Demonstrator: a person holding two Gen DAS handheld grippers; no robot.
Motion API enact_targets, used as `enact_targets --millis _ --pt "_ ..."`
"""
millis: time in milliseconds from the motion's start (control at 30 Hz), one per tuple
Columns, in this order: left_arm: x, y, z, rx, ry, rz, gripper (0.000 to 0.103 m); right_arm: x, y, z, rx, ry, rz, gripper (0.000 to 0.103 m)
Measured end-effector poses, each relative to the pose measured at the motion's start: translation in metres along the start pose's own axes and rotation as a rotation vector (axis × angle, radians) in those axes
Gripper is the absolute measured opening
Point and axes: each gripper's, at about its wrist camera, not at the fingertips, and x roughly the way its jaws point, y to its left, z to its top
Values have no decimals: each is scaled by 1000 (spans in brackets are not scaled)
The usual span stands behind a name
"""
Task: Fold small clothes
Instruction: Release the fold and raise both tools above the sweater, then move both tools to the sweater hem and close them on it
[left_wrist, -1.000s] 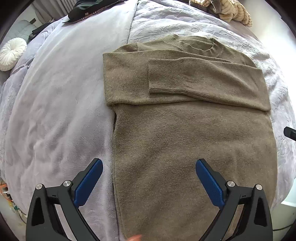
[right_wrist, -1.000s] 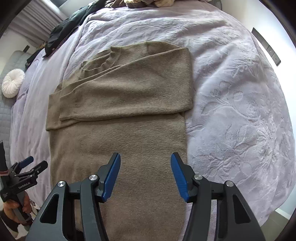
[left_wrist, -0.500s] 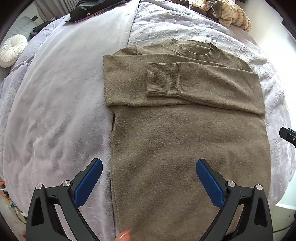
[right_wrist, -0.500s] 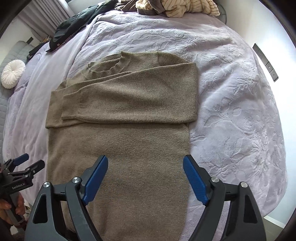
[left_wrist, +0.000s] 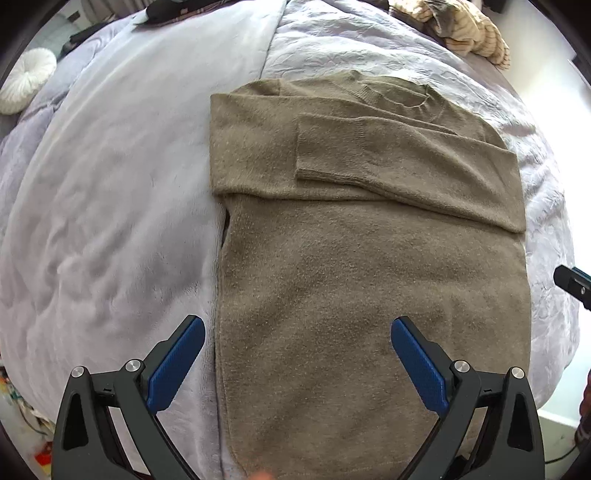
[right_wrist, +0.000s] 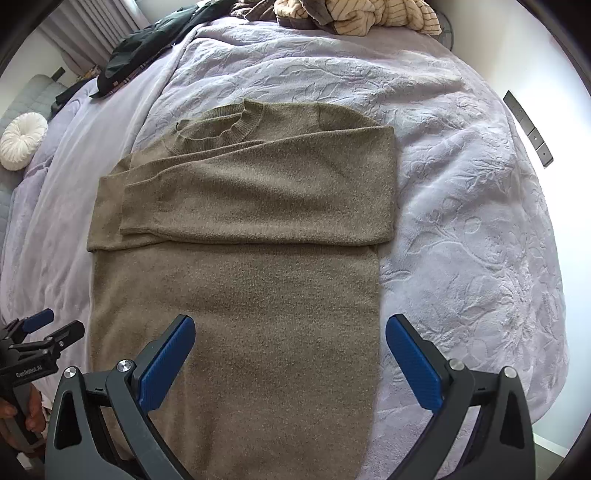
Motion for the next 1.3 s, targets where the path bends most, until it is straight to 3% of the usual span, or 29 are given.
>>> enact_targets --millis 200,433,767,1000,1300 --pt "9 -3 -3 5 51 -10 101 6 -9 -4 42 27 38 103" --pt "6 -12 0 9 34 -9 101 19 -33 -11 183 64 219 103" --pt "10 -27 2 34 56 -7 101 34 -46 -20 255 92 376 103" --pt "7 -38 -5 18 59 19 101 44 -46 -23 220 192 451 103" --pt "4 -45 -44 -132 60 55 101 53 -56 -31 130 297 516 103"
